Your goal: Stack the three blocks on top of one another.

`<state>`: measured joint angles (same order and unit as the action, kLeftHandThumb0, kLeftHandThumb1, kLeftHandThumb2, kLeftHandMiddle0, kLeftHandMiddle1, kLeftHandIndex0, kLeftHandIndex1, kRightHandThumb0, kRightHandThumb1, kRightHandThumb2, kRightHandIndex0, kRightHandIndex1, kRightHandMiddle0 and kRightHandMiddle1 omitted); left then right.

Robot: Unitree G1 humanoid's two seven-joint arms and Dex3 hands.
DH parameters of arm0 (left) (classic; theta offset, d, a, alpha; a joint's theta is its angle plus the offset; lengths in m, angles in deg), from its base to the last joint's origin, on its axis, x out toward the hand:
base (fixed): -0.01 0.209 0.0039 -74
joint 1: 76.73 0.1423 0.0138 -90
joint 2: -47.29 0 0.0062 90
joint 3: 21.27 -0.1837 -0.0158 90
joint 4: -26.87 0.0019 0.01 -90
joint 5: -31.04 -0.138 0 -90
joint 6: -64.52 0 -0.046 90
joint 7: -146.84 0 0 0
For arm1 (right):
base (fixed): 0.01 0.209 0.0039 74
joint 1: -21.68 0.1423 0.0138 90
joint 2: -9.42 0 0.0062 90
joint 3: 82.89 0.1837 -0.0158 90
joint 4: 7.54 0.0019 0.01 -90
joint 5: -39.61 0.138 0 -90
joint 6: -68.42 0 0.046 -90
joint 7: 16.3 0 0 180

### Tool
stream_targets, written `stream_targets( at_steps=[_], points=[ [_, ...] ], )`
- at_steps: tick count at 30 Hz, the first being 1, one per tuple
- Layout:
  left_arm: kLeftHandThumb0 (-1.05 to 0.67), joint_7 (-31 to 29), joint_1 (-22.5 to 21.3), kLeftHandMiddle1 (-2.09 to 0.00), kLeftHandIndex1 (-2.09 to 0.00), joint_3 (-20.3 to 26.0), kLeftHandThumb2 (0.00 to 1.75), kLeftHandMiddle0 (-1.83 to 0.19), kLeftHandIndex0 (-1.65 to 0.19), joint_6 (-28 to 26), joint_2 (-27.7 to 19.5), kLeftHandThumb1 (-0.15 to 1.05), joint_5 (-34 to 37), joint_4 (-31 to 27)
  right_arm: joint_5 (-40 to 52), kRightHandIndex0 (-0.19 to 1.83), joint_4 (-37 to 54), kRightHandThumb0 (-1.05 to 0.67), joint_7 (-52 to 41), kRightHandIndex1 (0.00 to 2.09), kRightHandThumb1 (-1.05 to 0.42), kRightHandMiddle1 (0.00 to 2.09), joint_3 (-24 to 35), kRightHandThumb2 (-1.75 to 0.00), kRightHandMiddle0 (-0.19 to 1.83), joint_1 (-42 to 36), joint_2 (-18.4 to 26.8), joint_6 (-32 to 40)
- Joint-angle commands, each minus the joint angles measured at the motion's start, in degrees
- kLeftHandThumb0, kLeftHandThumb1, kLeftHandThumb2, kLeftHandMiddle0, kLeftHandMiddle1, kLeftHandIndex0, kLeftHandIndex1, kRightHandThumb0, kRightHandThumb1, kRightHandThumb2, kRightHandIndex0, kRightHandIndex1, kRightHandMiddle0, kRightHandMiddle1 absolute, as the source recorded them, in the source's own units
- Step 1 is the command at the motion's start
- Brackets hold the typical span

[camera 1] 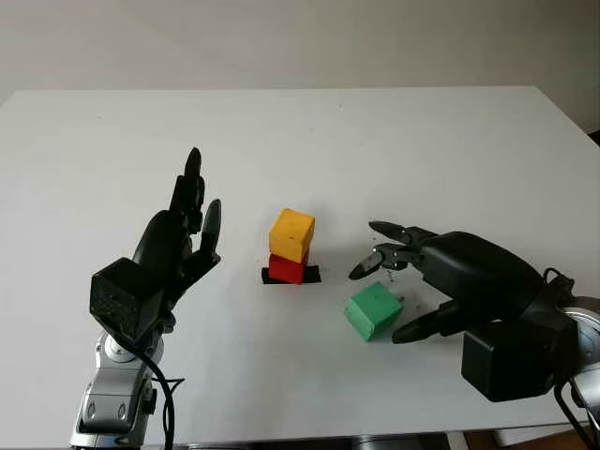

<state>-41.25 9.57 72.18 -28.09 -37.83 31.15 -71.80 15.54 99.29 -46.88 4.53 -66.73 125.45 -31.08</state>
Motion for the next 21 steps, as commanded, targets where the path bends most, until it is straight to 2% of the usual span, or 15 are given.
stream_targets(
  at_steps=[1,6,12,21],
  points=[
    [-0.75,0.20,0.51,-0.06,-0.06,-0.03,0.73,0.13,0.16,-0.18,-0.04,1.05,-0.19,-1.11,-0.05,0.14,-0.26,-0.45,0.65,0.07,-0.80,0.73,-0.28,-0.06,0.42,0.63,-0.33,-0.72],
    [-0.74,0.35,0.50,-0.06,-0.06,-0.09,0.73,0.13,0.15,-0.07,0.09,1.05,-0.32,-1.03,-0.24,0.15,-1.63,-0.45,1.78,0.07,-0.83,0.77,-0.54,-0.06,0.45,0.72,-0.31,-2.61],
    [-0.74,0.47,0.55,-0.05,-0.06,-0.14,0.72,0.13,0.15,-0.23,0.13,1.05,-0.40,-1.18,0.15,0.16,-2.34,-0.47,2.12,0.06,-0.86,0.93,-0.91,-0.06,0.44,0.79,-0.58,-3.20],
    [-0.75,0.42,0.44,-0.05,-0.05,-0.29,0.73,0.14,0.16,-0.33,0.09,1.05,-0.46,-1.14,-0.98,0.17,-2.10,-0.47,2.86,0.07,-0.84,0.94,-1.75,-0.05,0.45,-0.20,-0.74,-4.10]
  ],
)
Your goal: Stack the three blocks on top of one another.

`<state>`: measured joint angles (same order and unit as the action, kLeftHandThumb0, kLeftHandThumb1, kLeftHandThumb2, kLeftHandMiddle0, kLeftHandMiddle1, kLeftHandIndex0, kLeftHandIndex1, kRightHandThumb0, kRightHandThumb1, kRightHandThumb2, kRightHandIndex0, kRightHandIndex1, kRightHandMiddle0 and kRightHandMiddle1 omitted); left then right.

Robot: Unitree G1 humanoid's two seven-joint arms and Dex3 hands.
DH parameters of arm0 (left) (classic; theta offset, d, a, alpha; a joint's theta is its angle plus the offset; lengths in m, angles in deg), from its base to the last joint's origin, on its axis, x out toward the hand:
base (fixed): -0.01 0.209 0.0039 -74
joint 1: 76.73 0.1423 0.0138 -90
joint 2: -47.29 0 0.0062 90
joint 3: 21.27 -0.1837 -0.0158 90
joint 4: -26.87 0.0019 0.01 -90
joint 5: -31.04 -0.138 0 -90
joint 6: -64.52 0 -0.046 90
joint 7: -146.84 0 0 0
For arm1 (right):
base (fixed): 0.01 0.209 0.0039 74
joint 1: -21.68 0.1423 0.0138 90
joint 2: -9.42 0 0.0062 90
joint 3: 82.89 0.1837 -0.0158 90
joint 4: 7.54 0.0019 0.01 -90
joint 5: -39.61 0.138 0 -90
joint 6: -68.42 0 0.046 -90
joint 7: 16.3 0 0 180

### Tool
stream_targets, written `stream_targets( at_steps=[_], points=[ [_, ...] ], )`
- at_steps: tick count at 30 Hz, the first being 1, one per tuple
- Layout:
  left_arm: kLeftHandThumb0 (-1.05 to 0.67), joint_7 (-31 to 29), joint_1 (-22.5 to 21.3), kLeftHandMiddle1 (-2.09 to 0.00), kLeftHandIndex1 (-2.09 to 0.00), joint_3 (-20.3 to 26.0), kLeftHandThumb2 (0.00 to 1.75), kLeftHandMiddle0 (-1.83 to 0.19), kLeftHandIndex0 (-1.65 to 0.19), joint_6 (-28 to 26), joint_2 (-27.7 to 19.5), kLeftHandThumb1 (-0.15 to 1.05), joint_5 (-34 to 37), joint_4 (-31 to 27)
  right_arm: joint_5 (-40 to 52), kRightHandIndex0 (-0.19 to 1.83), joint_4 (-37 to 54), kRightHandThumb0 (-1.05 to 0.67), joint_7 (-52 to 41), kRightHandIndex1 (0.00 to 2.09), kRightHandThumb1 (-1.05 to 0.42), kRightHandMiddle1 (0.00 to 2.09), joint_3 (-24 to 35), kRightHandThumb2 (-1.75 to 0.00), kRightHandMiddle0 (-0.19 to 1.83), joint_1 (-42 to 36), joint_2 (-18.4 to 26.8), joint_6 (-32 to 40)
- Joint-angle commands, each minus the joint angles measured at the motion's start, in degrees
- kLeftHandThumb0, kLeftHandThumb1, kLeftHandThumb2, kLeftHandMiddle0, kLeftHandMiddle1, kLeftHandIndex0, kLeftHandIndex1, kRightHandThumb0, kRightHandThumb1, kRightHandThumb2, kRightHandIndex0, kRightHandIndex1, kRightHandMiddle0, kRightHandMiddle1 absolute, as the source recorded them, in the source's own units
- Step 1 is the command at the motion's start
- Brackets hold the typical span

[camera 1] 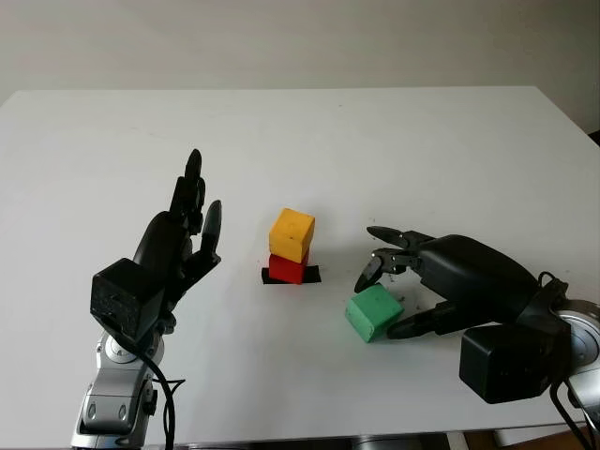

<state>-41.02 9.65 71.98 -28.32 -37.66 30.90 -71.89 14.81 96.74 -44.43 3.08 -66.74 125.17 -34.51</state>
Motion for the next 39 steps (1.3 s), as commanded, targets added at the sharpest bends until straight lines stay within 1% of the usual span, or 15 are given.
stream_targets(
  at_steps=[1,5,7,13,16,20,26,30,33,35,39],
  points=[
    [-0.75,0.20,0.38,-0.05,-0.05,-0.10,0.73,0.13,0.16,-0.11,-0.07,1.05,-0.25,-1.07,-0.38,0.18,0.35,-0.47,0.70,0.07,-0.84,0.94,-0.43,-0.05,0.46,-0.30,-0.53,-0.98],
    [-0.75,0.19,0.30,-0.05,-0.05,-0.04,0.73,0.13,0.16,0.05,0.11,1.05,-0.04,-0.89,0.28,0.21,-0.80,-0.43,2.14,0.08,-0.86,0.99,-0.59,-0.06,0.57,-0.78,-0.99,-3.01],
    [-0.75,0.41,0.28,-0.06,-0.06,-0.03,0.72,0.13,0.15,0.06,0.25,1.05,-0.11,-0.83,0.30,0.23,-1.08,-0.42,2.45,0.08,-0.88,1.07,-0.54,-0.06,0.59,-0.76,-1.17,-3.51],
    [-0.75,0.87,0.06,-0.05,-0.05,-0.31,0.72,0.13,0.15,0.02,0.22,1.05,-0.69,-0.62,2.58,0.29,-1.99,-0.41,3.73,0.09,-0.89,1.24,0.26,-0.05,0.55,-0.45,-2.91,-3.39],
    [-0.75,0.68,-0.04,-0.05,-0.05,-0.32,0.72,0.13,0.16,0.06,0.08,1.05,-0.56,-0.54,5.12,0.28,-2.17,-0.41,3.21,0.08,-0.90,1.33,1.03,-0.06,0.49,-0.11,-3.63,-1.68],
    [-0.75,0.98,-0.32,-0.06,-0.06,-0.33,0.73,0.13,0.15,-0.05,0.01,1.05,-0.92,-0.41,8.88,0.27,-2.45,-0.40,2.84,0.07,-0.91,1.41,3.17,-0.06,0.44,1.14,-3.81,0.38],
    [-0.75,0.41,-0.74,-0.05,-0.05,-0.25,0.73,0.13,0.16,0.18,-0.26,1.05,-0.91,0.04,14.44,0.25,-0.93,-0.36,-0.04,0.05,-0.93,1.35,7.17,-0.06,0.41,3.97,-2.87,5.73],
    [-0.76,0.46,-1.11,-0.05,-0.05,-0.17,0.73,0.13,0.16,-0.25,-0.13,1.05,-0.83,0.29,17.53,0.24,-1.14,-0.36,-2.92,0.05,-0.93,1.35,9.34,-0.06,0.41,7.31,-0.93,8.30],
    [-0.74,0.32,-1.39,-0.05,-0.05,-0.18,0.74,0.14,0.16,-0.20,-0.13,1.05,-0.69,0.60,18.93,0.24,-1.53,-0.37,-4.89,0.05,-0.93,1.34,10.17,-0.06,0.42,10.33,0.55,10.36],
    [-0.74,0.23,-1.50,-0.05,-0.05,-0.15,0.74,0.14,0.16,-0.07,-0.13,1.05,-0.55,0.75,19.69,0.24,-2.82,-0.38,-5.92,0.05,-0.93,1.33,10.39,-0.05,0.43,12.75,1.39,10.11],
    [-0.74,0.16,-1.66,-0.05,-0.05,-0.16,0.74,0.14,0.17,-0.12,-0.32,1.05,-0.78,0.78,21.84,0.25,-6.13,-0.39,-8.91,0.06,-0.92,1.33,10.00,-0.05,0.45,19.17,2.69,12.36]
  ],
)
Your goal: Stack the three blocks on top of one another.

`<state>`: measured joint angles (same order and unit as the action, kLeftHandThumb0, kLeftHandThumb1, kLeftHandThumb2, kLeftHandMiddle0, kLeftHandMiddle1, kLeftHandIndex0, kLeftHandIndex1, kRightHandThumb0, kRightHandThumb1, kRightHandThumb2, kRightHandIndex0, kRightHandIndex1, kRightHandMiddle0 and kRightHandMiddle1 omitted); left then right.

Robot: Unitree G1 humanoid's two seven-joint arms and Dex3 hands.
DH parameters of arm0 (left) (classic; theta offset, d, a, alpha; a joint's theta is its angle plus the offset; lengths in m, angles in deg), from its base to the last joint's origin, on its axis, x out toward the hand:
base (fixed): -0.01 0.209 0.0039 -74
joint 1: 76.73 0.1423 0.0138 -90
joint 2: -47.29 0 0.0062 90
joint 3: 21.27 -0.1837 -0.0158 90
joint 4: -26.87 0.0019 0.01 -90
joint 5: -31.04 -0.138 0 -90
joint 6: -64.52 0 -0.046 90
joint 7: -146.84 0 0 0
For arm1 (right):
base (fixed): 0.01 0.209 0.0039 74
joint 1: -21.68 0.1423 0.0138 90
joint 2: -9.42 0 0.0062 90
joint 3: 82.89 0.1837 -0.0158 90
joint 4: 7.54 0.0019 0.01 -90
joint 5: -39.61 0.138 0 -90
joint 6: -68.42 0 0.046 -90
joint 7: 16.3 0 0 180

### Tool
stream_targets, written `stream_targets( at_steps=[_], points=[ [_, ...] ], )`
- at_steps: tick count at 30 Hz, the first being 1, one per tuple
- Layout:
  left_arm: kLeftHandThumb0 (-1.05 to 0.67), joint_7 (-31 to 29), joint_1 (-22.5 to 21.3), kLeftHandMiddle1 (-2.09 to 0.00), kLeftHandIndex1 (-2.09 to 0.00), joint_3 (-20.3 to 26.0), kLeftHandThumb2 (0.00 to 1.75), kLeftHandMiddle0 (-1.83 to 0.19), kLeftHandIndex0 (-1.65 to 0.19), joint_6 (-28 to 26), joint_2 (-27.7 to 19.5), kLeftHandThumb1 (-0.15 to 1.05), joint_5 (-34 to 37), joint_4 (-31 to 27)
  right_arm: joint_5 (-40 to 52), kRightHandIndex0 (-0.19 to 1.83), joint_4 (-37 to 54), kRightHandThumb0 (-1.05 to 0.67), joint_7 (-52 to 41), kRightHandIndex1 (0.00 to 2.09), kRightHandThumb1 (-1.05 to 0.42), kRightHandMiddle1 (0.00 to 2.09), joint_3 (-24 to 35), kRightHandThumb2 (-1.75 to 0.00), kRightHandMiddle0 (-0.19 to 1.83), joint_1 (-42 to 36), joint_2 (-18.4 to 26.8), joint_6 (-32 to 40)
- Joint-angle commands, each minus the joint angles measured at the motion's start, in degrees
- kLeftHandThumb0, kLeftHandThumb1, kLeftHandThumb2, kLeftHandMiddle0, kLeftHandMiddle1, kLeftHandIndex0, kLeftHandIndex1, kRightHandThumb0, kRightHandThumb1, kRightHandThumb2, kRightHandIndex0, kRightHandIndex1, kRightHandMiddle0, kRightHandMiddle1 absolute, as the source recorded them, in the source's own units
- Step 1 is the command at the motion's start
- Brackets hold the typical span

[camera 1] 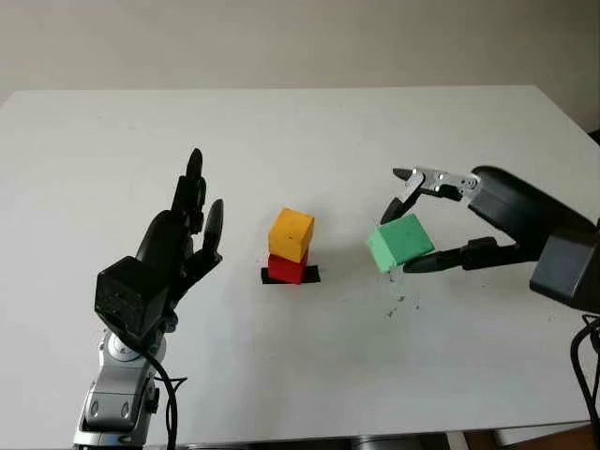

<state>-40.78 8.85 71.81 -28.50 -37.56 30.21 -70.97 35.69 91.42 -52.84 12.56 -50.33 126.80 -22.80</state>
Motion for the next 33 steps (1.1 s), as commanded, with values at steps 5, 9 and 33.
stream_targets(
  at_steps=[5,9,33],
  points=[
    [-0.75,0.12,-0.95,-0.05,-0.05,0.05,0.74,0.14,0.17,0.18,-0.22,1.05,-0.21,0.00,1.06,0.26,-6.70,-0.37,-4.65,0.06,-0.91,1.37,-3.07,-0.05,0.48,14.86,1.13,4.14],
    [-0.75,0.52,-0.75,-0.06,-0.06,-0.08,0.74,0.13,0.16,0.21,0.02,1.05,-0.44,-0.11,1.66,0.26,-12.00,-0.38,-7.85,0.06,-0.90,1.39,-6.47,-0.05,0.49,23.17,-0.71,6.22],
    [-0.73,1.98,0.72,-0.06,-0.06,0.32,0.73,0.13,0.15,1.12,0.83,1.05,0.01,-0.70,-0.46,0.24,-44.09,-0.46,-16.05,0.05,-0.91,1.47,-16.88,-0.05,0.44,41.88,-14.62,0.98]
  ],
)
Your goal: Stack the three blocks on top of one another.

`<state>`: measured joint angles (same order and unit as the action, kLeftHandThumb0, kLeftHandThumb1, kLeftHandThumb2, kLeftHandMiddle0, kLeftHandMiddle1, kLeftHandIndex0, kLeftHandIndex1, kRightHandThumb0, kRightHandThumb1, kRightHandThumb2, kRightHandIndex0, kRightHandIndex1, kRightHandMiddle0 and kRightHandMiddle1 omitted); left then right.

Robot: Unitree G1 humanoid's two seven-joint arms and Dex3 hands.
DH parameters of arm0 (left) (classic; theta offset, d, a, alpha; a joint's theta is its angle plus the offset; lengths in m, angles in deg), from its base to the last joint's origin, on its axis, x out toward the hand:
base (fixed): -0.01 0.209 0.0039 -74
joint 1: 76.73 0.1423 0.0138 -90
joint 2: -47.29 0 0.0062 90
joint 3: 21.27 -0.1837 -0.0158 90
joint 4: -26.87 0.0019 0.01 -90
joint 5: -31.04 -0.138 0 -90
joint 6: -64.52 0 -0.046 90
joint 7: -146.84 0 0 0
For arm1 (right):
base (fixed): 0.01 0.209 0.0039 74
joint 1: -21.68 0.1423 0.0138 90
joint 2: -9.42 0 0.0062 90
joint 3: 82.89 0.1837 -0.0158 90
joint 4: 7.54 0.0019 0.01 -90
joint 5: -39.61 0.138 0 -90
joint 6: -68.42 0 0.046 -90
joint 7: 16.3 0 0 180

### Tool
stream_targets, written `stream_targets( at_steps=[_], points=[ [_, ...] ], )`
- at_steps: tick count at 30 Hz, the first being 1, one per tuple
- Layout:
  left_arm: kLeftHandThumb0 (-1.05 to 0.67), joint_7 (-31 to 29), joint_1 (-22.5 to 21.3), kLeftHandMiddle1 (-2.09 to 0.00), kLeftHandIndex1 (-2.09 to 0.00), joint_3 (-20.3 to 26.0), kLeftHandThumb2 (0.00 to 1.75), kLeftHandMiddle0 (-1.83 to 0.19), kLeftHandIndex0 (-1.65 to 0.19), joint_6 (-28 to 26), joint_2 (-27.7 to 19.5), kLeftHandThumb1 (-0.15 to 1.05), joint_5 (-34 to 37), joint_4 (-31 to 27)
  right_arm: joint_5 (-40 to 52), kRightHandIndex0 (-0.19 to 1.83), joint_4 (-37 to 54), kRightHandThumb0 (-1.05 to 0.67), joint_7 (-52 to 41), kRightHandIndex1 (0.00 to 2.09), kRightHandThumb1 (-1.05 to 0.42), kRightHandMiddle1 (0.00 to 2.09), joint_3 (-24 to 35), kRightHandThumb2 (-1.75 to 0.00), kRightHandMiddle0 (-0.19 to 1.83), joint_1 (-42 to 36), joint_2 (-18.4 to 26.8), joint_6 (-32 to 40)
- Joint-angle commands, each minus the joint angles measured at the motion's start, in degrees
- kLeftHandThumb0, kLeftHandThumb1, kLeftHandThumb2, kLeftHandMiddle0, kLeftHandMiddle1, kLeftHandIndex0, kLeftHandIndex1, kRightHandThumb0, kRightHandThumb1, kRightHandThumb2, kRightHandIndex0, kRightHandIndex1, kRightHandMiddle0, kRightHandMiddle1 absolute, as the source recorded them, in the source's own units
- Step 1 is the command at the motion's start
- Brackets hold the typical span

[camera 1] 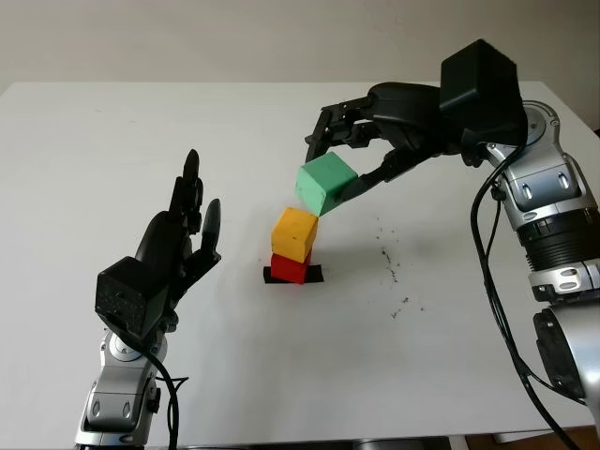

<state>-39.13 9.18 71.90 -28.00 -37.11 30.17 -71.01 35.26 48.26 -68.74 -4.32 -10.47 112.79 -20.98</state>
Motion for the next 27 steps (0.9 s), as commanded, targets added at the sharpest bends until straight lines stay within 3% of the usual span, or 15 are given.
stream_targets(
  at_steps=[1,27],
  points=[
    [-0.73,0.51,0.44,-0.06,-0.06,0.23,0.72,0.12,0.14,0.63,0.47,1.05,0.03,-0.72,-0.10,0.24,-1.66,-0.45,-0.29,0.05,-0.91,1.46,0.00,-0.05,0.43,2.26,-0.85,-1.08],
    [-0.74,0.20,0.65,-0.05,-0.05,-0.21,0.73,0.14,0.16,0.34,0.15,1.05,-0.38,-0.95,-3.62,0.19,-7.18,-0.49,-1.13,0.04,-0.93,1.49,-1.73,-0.05,0.43,4.95,-4.91,-4.75]
  ],
)
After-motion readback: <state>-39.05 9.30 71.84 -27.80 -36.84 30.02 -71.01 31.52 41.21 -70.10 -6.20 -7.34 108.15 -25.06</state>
